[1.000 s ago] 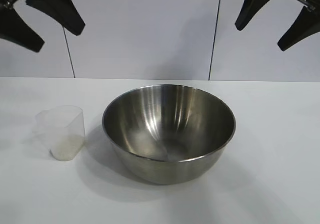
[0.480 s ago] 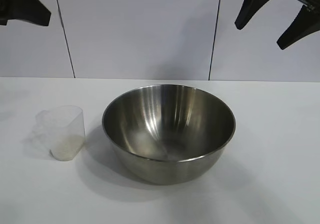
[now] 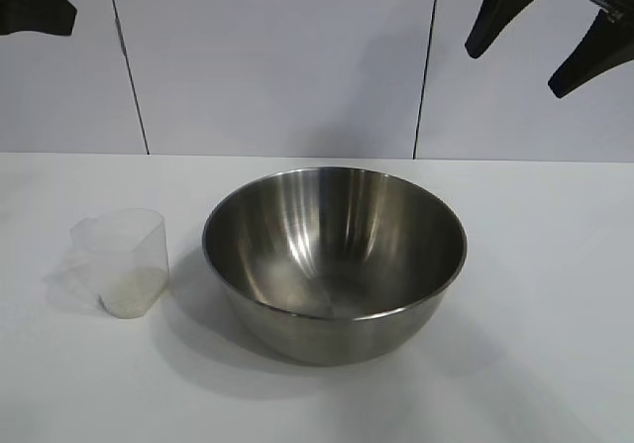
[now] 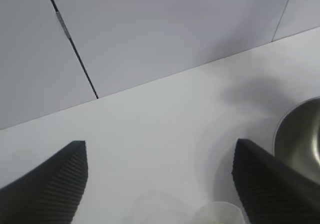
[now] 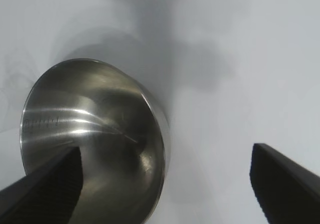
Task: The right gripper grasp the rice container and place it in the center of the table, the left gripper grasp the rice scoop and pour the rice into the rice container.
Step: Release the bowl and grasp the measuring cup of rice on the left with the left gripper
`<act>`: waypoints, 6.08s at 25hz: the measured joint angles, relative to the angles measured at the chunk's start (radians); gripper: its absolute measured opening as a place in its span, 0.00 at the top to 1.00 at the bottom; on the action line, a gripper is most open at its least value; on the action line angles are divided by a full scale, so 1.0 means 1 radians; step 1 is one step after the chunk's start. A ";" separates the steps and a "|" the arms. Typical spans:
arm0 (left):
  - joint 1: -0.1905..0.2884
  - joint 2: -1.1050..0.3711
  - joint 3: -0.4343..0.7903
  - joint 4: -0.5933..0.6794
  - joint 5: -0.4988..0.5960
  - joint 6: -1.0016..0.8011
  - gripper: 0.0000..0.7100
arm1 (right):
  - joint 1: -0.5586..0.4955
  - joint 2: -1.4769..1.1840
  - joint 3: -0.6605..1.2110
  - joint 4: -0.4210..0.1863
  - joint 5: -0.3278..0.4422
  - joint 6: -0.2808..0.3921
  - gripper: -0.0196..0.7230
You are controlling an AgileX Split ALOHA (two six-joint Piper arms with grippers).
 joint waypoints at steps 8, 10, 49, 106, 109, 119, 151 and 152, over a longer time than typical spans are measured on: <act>0.000 0.000 0.050 -0.006 -0.074 0.114 0.19 | 0.000 0.000 0.000 0.000 0.000 -0.001 0.13; 0.000 -0.001 0.050 -0.006 -0.105 0.156 0.19 | 0.000 0.000 0.000 0.000 0.000 -0.001 0.13; -0.042 0.097 -0.154 -0.125 -0.309 0.070 0.36 | 0.000 0.042 0.002 -0.012 -0.009 -0.001 0.13; -0.038 0.164 -0.014 0.072 -0.081 -0.525 0.07 | 0.000 0.047 0.003 -0.019 -0.021 -0.001 0.13; -0.038 0.164 -0.014 0.073 -0.095 -0.523 0.07 | 0.000 0.047 0.003 -0.019 -0.021 -0.001 0.13; -0.038 0.164 -0.014 0.073 -0.099 -0.503 0.07 | 0.000 0.047 0.003 -0.019 -0.021 -0.001 0.13; -0.038 0.164 -0.014 0.073 -0.104 -0.480 0.07 | 0.000 0.047 0.003 -0.019 -0.022 -0.001 0.13; -0.038 0.164 -0.014 0.073 -0.104 -0.480 0.07 | 0.000 0.047 0.003 -0.019 -0.022 -0.001 0.13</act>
